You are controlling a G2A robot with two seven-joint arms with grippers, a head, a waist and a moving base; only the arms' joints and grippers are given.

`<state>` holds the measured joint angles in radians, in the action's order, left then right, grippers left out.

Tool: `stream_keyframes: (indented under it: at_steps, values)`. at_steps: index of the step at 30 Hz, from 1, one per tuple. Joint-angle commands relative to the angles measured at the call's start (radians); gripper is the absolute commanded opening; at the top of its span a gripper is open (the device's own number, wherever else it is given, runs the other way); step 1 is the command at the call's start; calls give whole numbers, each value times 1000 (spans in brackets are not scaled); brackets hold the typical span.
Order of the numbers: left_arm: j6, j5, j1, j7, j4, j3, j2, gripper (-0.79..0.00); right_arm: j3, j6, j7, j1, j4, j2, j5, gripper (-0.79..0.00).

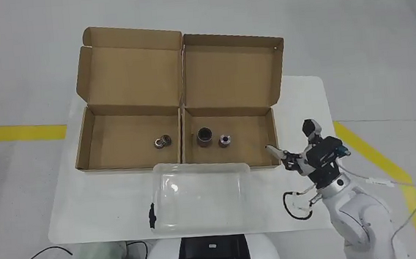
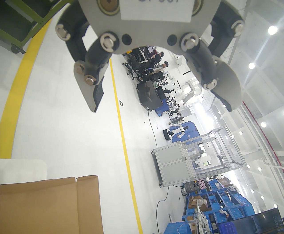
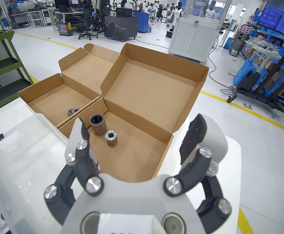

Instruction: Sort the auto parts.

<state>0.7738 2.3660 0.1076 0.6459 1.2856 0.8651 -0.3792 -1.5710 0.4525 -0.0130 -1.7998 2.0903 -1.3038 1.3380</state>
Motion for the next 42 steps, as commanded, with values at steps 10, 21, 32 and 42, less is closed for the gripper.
stream_keyframes:
  at_steps: [10, 21, 32, 42]
  values:
    - [0, 0, 0, 0, 0, 0, 0, 0, -54, -132, 102, -170, 101, 2, 28, 0]
    - [0, 0, 0, 0, 0, 0, 0, 0, -78, -224, 212, -289, 167, 0, 62, 0]
    - [0, 0, 0, 0, 0, 0, 0, 0, -78, -224, 212, -289, 167, 0, 62, 0]
    - [0, 0, 0, 0, 0, 0, 0, -1, -78, -224, 212, -289, 167, 0, 62, 0]
